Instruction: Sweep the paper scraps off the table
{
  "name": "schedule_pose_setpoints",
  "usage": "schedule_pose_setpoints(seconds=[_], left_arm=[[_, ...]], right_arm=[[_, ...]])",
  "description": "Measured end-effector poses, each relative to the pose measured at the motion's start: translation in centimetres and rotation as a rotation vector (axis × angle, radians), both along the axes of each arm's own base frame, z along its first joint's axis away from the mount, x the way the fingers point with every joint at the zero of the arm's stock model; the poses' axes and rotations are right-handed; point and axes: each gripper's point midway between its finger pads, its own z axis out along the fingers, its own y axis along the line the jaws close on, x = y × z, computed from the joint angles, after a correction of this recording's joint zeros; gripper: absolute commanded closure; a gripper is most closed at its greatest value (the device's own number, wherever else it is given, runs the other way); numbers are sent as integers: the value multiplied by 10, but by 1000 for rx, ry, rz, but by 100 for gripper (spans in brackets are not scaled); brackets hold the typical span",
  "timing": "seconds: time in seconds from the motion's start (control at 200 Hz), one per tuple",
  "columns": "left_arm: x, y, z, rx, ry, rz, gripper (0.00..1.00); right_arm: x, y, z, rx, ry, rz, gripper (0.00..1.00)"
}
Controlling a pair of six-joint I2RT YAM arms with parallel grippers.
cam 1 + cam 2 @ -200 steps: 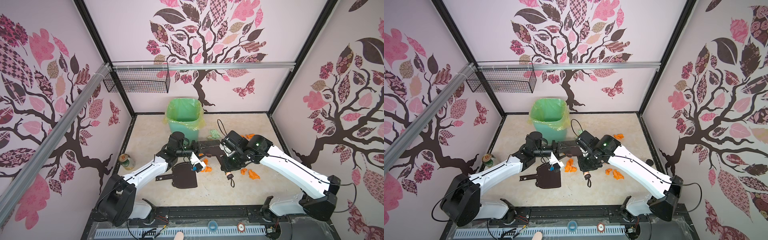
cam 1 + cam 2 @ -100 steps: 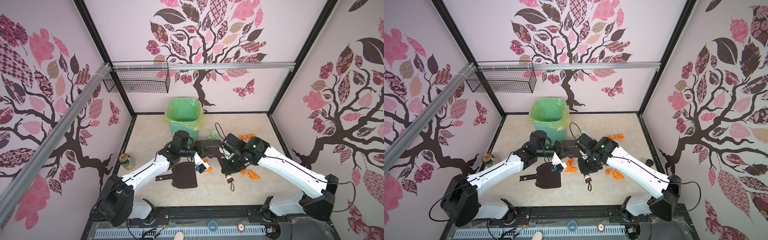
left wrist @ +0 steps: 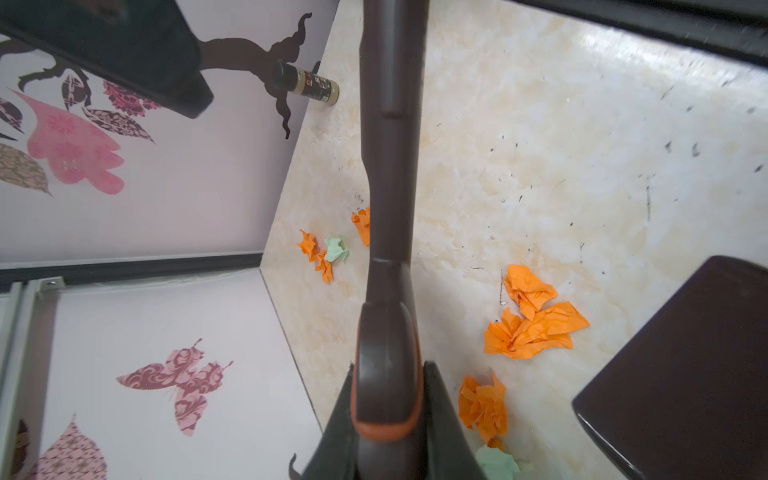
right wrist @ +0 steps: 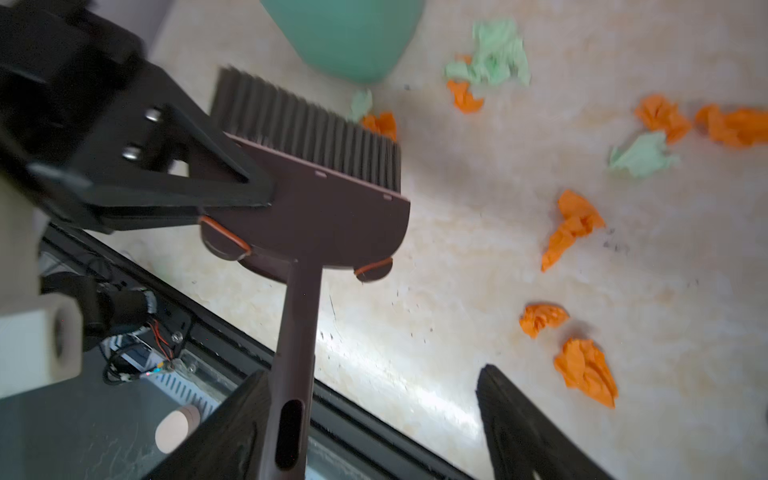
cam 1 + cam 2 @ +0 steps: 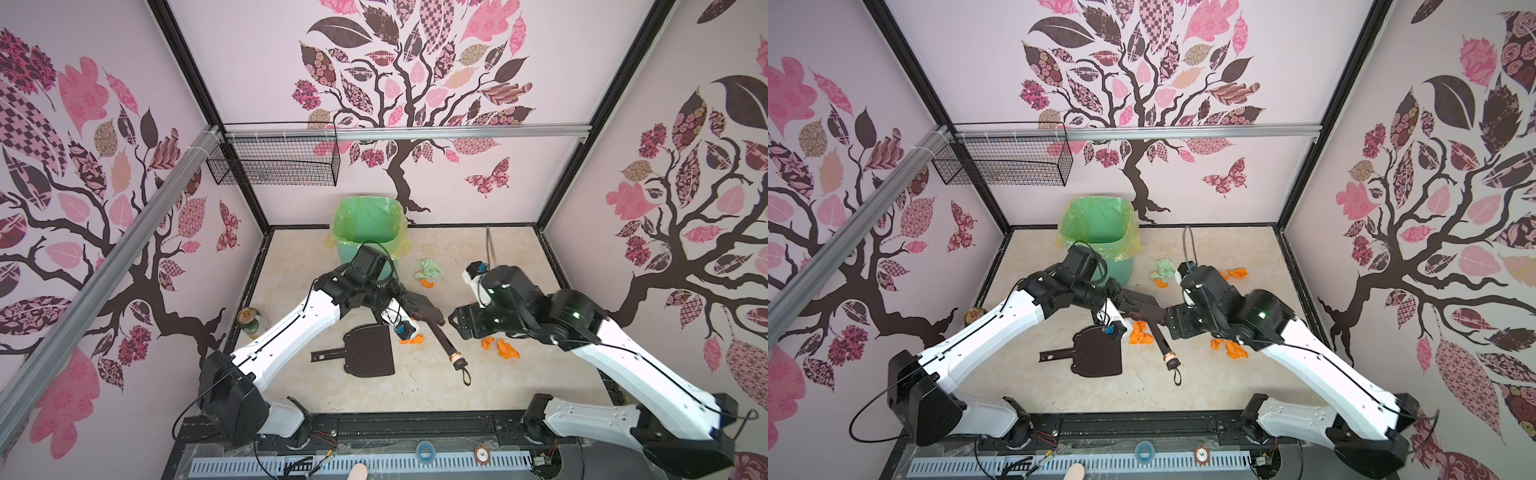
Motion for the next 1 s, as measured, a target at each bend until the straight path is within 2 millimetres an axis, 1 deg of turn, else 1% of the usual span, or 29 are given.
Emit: schedule_pose_setpoints(seconds=[0.045,0.09,0.145,0.225,0.325,0.39,0.46,0.525,0.605,0.735,0.83,0.93,1.0], left_arm=[[2,-2,12,20,58,17,100],[3,-5,21,37,110,27,100],[1,-6,27,70,186,34,100],[-4,-5,26,119,285,38,100],[-13,1,15,204,401,43,100],[-17,4,9,248,453,47,100],[-20,7,5,281,490,49,100],[-18,6,3,300,507,51,100],[-14,4,1,312,518,54,100],[-6,1,-4,322,533,62,100],[0,2,-5,321,544,74,100],[12,0,-3,301,543,86,100],[20,-1,-3,288,541,92,100]], right_arm=[[-5,-8,17,57,-84,11,20],[-10,-18,28,86,-153,20,21],[-15,-27,38,112,-235,33,23],[-16,-32,39,115,-313,48,24],[-18,-34,32,109,-370,76,25],[-20,-33,35,105,-390,101,26],[-20,-26,41,102,-401,138,27],[-17,-15,44,92,-400,176,26],[-12,0,36,69,-379,223,25],[-9,21,16,24,-317,303,24],[-15,32,5,1,-286,357,24],[-26,40,4,9,-284,403,25],[-31,43,5,16,-285,422,27]])
